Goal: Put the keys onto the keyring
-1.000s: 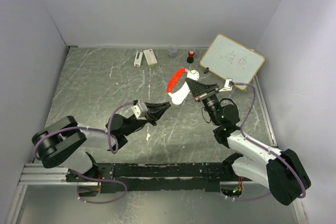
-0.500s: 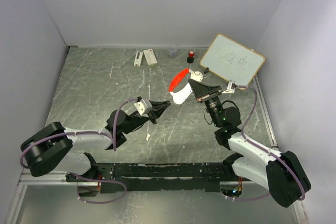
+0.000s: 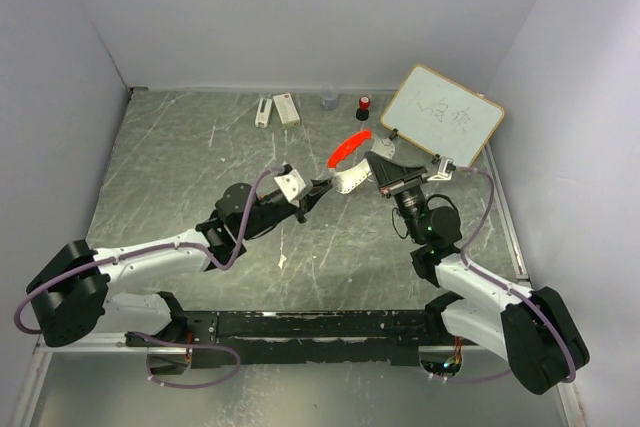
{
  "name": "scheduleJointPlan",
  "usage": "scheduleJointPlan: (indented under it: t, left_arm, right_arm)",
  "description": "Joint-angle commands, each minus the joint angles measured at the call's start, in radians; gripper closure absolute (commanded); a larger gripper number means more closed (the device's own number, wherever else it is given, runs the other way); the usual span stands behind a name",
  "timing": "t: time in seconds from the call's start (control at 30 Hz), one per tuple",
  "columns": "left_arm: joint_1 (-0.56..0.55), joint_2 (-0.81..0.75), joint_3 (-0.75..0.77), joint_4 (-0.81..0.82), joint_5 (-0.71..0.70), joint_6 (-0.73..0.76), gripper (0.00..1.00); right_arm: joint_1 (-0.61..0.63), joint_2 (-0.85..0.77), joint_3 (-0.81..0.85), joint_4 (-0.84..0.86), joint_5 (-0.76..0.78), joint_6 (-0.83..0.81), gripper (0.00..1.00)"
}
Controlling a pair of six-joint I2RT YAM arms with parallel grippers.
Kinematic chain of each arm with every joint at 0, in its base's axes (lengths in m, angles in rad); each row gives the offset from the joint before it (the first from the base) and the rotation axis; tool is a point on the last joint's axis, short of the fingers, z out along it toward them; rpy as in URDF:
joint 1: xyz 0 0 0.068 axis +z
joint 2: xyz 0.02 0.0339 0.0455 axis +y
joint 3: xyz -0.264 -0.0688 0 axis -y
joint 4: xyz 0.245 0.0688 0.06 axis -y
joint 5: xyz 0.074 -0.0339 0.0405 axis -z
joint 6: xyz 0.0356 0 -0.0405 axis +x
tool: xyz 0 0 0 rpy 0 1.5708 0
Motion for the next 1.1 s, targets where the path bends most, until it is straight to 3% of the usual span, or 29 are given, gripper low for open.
scheduleJointPlan:
  t: [0.0,0.03,0.13,0.23,0.3,0.4,0.63,0.87,1.07]
  left_arm:
    - [0.001,-0.016,0.116,-0.162,-0.022,0.058,0.93]
    - [0.001,-0.013,0.134,-0.186,-0.019,0.063,0.93]
    - [0.001,-0.004,0.18,-0.255,-0.01,0.065,0.93]
    - [0.0,0.006,0.232,-0.32,-0.001,0.064,0.93]
    - [0.001,0.013,0.259,-0.359,0.003,0.066,0.93]
    - [0.001,0.021,0.292,-0.407,0.014,0.07,0.93]
    - [0.001,0.04,0.353,-0.499,0.026,0.079,0.93]
    - [0.001,0.015,0.356,-0.508,0.005,0.071,0.93]
    - [0.001,0.005,0.379,-0.527,-0.004,0.072,0.93]
  right_arm:
    - [-0.024,0.01,-0.034,0.015,-0.012,-0.012,1.0]
    - [-0.027,0.006,-0.037,0.008,-0.012,-0.017,1.0]
    - [-0.043,-0.009,-0.046,-0.017,-0.026,-0.034,0.79]
    - [-0.055,-0.018,-0.067,-0.035,-0.026,-0.044,0.74]
    - [-0.065,-0.023,-0.081,-0.044,-0.027,-0.057,0.62]
    - [-0.078,-0.028,-0.098,-0.063,-0.03,-0.075,0.52]
    - [-0.089,-0.081,-0.111,-0.169,-0.025,-0.148,0.42]
    - [-0.091,-0.132,-0.103,-0.358,0.012,-0.191,0.28]
    - [-0.091,-0.127,-0.082,-0.415,0.02,-0.223,0.2]
